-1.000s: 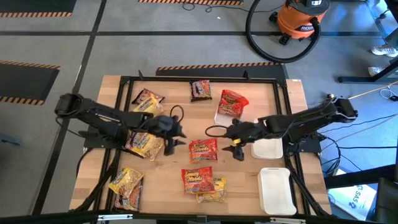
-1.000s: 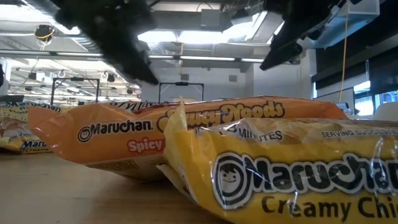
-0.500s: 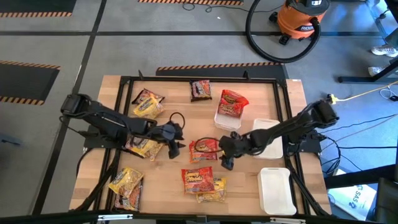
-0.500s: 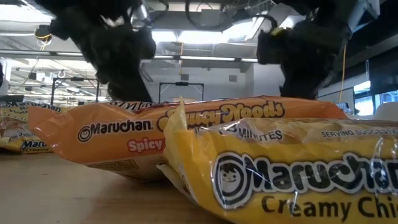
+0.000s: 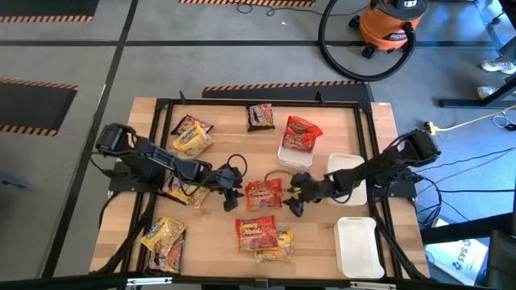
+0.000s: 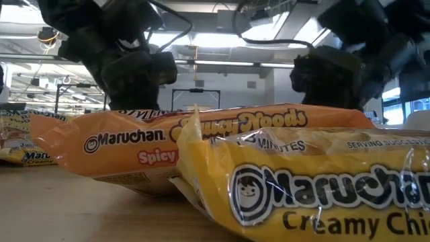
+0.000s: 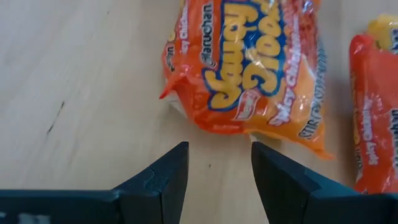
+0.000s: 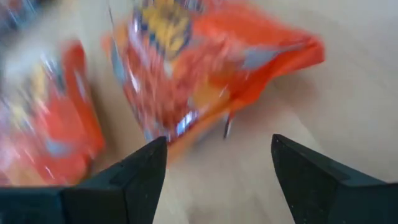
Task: Sort Maruchan noodles
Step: Put the orange noodle pack into the top white bin
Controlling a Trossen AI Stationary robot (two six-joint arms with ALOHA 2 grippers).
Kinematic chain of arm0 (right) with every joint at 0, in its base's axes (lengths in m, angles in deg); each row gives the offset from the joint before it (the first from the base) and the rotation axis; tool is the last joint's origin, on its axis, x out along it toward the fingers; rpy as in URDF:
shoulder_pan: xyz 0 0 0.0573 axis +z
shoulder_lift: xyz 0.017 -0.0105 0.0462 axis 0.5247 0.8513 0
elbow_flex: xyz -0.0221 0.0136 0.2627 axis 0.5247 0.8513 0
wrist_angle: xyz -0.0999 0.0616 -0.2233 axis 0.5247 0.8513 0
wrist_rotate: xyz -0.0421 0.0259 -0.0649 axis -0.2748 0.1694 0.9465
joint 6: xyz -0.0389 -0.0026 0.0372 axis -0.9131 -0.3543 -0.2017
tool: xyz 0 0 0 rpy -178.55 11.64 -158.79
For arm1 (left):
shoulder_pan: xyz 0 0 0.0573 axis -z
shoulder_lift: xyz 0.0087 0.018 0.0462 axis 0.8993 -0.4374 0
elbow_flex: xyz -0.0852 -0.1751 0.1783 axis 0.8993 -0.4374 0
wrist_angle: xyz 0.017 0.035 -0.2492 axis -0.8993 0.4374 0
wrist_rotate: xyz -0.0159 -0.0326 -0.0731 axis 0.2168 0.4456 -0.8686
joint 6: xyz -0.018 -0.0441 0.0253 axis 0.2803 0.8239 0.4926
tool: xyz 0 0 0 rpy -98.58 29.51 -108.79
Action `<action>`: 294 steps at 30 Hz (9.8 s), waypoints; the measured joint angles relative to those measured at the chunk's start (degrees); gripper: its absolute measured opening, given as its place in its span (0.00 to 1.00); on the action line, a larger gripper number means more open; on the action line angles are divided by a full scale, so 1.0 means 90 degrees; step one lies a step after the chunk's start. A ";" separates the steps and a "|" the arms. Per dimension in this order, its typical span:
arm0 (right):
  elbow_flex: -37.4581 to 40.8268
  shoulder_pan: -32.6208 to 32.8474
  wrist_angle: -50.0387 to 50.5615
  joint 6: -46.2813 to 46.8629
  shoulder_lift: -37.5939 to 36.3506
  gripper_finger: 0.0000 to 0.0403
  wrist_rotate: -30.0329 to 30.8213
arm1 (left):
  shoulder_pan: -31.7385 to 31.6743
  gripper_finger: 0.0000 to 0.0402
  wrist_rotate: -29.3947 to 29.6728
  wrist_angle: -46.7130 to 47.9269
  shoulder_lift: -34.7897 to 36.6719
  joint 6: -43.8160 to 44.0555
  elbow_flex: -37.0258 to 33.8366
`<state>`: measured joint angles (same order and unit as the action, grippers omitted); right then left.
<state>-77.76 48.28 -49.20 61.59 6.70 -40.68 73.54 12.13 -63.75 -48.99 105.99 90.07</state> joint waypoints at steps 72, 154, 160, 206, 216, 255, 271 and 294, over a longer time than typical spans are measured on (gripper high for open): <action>-0.0495 -0.0013 -0.1660 -0.3908 -0.0207 0.26 0.1279 | 0.0157 0.41 -0.0078 -0.4044 0.1455 -0.2916 -0.1348; -0.1194 -0.0061 -0.2247 -0.5364 -0.0160 0.50 0.1356 | -0.0219 0.33 -0.0086 -0.4297 0.0962 -0.1856 -0.1039; -0.1196 0.0038 0.0009 -0.5007 -0.1469 0.70 0.1368 | -0.0262 0.33 0.0208 -0.3535 0.1215 -0.1908 -0.1034; -0.5891 -0.1362 0.5475 -0.4744 0.1126 0.64 -0.1139 | -0.0359 0.35 0.0067 -0.4323 0.0737 -0.2359 -0.1042; -0.5886 -0.1361 0.5501 -0.5067 0.1071 0.21 -0.1101 | -0.0357 0.51 0.0383 -0.4302 0.0737 -0.2359 -0.1047; -0.3362 -0.3326 0.6254 -0.5539 -0.1629 0.19 -0.0422 | -0.0335 0.52 0.0429 -0.4304 0.0742 -0.2357 -0.1042; -0.2600 -0.3643 0.5509 -0.5548 -0.1638 0.20 -0.0963 | -0.0335 0.52 0.0430 -0.4304 0.0739 -0.2357 -0.1042; -0.2676 -0.3821 0.5264 -0.5784 -0.1228 0.19 -0.0750 | -0.0335 0.52 0.0430 -0.4296 0.0739 -0.2357 -0.1042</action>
<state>-101.84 13.89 -1.82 9.53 -4.35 -47.43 70.52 16.00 -102.41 -42.34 84.78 80.69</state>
